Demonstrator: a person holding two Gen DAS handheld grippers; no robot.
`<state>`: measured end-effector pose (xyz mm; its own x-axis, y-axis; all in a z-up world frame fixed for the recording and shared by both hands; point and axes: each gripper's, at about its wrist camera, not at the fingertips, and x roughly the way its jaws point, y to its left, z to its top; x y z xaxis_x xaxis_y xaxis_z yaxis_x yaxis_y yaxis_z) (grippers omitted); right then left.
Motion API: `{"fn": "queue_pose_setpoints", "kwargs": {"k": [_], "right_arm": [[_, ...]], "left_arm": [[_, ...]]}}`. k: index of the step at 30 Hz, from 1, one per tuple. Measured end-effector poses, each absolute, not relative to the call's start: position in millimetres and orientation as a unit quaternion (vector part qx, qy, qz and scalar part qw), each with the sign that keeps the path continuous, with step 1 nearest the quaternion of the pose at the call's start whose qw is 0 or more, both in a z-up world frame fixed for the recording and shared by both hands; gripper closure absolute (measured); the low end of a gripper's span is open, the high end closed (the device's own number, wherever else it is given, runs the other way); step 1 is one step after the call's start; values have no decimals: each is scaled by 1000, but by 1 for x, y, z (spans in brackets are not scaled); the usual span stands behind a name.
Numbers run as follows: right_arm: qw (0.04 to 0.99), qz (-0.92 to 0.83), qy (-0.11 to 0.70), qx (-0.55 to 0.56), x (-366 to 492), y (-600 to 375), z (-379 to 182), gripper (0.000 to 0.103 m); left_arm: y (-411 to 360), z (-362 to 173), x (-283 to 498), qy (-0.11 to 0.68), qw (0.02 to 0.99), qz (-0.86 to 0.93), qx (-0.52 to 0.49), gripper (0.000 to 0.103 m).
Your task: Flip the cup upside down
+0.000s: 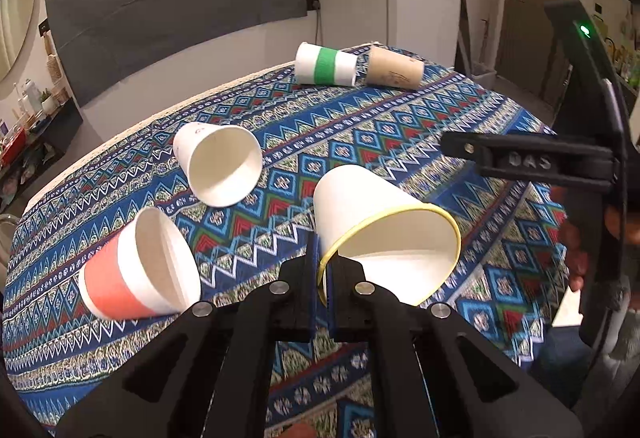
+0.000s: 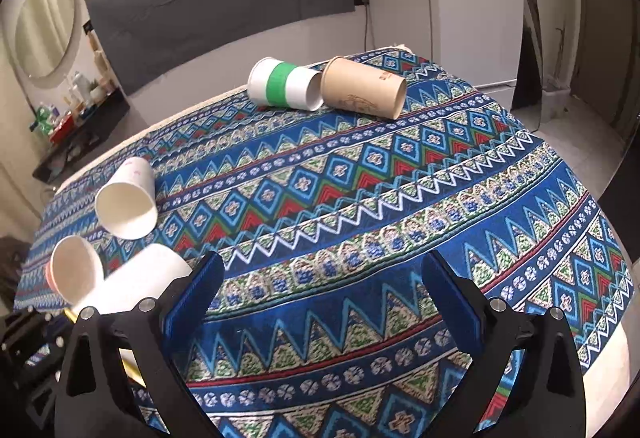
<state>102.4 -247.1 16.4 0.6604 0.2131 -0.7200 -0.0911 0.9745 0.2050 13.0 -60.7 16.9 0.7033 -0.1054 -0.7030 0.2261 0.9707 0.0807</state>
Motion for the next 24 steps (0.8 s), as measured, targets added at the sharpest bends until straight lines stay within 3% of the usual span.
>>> {"fn": "queue_pose_setpoints", "kwargs": {"k": [3,7,9,11,13,24], "right_arm": [[901,108,413,84,97,-240,18,8],[891,127,426,92,91,-230,19,8],[888,126,433,95,88,-226,20,8],[878,133,448,106,86,-223,22,8],[870,150,455,114,85,-218,25,8],[816,170,550,57,113,-197,21,8]], "left_arm": [[-58,13,0,373,917,-109,86,96],[-49,8,-15,372,916,-122,82,48],[-43,9,-21,364,920,-124,78,41],[-38,9,-23,363,919,-136,70,17],[-33,8,-25,359,919,-147,64,7],[-3,-8,-14,367,918,-142,43,6]]}}
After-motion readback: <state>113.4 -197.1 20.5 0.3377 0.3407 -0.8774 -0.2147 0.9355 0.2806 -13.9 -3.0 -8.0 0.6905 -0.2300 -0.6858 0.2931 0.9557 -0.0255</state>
